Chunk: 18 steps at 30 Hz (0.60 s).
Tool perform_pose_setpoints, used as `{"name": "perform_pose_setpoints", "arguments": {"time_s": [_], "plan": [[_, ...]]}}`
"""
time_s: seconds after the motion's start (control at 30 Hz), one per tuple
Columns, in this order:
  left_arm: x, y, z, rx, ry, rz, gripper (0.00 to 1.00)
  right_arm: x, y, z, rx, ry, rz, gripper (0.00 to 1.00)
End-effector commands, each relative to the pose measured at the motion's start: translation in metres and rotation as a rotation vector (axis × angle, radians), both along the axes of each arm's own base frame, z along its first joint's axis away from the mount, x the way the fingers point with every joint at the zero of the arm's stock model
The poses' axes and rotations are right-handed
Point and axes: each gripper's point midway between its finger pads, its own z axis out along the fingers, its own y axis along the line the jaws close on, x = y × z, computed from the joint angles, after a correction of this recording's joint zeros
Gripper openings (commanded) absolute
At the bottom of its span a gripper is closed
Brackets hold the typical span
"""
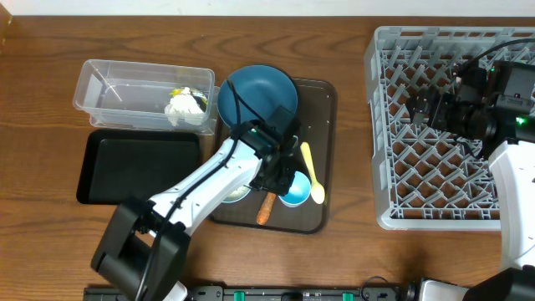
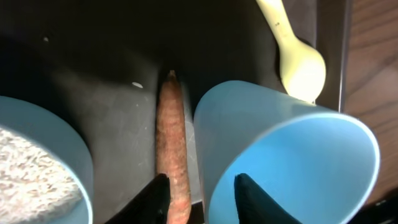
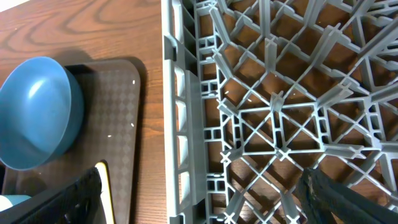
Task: Sort waste into correct bins and load items into the dishwasher rack
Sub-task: 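Lower left gripper onto the light-blue cup and grasp it, then lift light-blue cup with left gripper toward the right gripper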
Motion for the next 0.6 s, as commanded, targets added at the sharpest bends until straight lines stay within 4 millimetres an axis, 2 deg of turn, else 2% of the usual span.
{"name": "perform_pose_setpoints", "arguments": {"time_s": [0.0,0.07,0.2,0.3,0.47,0.57], "plan": [[-0.001,0.004,-0.01,0.025,0.012,-0.002,0.15,0.003,0.005,0.003,-0.012,-0.01,0.024,0.99],[0.001,0.002,-0.009,0.019,0.003,-0.002,0.06,0.003,0.004,0.003,-0.013,-0.01,0.023,0.99],[0.009,0.0,-0.001,0.0,-0.015,0.01,0.06,0.004,0.001,0.003,-0.03,-0.014,0.012,0.99],[0.024,-0.001,0.018,-0.047,-0.056,0.037,0.06,0.008,-0.006,0.004,-0.064,-0.026,-0.011,0.99],[0.073,0.003,0.07,-0.248,-0.16,0.137,0.06,0.019,-0.009,0.013,-0.078,-0.084,-0.014,0.99],[0.11,0.006,0.106,-0.474,-0.196,0.228,0.06,0.025,-0.003,0.019,-0.066,-0.126,0.024,0.99]]}}
